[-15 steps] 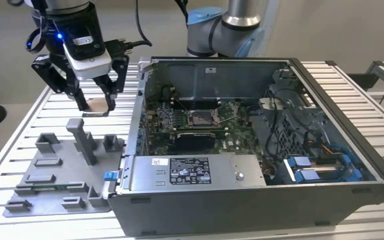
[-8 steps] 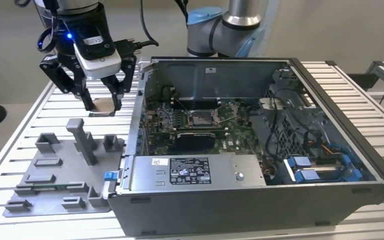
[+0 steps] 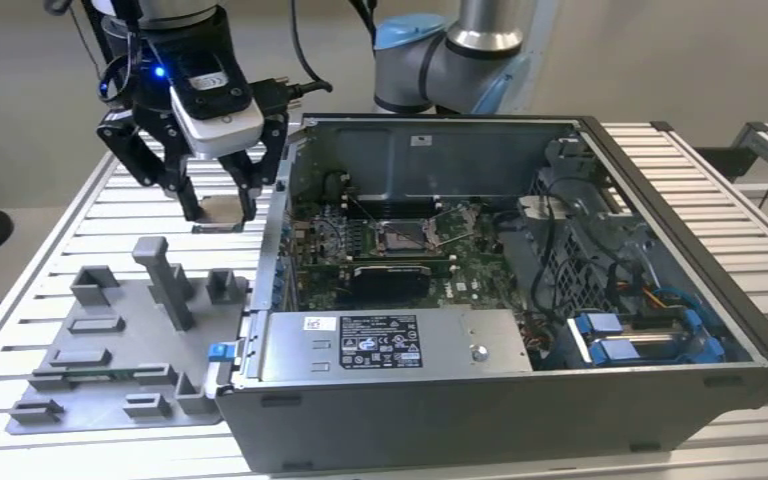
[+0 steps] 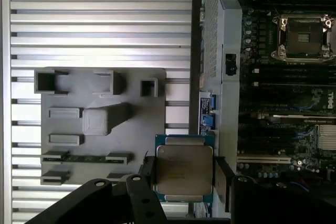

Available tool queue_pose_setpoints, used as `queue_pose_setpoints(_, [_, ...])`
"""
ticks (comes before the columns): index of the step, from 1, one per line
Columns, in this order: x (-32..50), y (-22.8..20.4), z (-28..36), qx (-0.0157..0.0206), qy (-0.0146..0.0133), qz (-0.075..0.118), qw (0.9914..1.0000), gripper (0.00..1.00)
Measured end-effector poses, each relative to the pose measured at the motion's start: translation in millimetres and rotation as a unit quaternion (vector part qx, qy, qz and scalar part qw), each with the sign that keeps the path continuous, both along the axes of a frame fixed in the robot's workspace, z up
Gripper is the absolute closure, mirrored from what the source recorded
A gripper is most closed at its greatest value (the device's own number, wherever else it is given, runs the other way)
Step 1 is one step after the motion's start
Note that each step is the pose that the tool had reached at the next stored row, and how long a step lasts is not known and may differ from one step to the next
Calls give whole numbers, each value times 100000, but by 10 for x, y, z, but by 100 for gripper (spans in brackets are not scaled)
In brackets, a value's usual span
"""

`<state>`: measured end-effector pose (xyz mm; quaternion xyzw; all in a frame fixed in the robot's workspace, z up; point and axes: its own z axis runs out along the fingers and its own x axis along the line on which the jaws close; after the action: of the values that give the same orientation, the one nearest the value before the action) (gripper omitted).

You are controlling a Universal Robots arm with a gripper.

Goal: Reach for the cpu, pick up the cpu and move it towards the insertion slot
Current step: 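Pick up the cpu and move it towards the insertion slot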

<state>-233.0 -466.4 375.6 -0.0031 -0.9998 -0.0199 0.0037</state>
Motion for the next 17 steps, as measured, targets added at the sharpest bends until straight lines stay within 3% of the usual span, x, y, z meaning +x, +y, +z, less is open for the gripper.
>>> queue_pose_setpoints(17, [214, 0, 0, -1, 18, 4, 100000, 100])
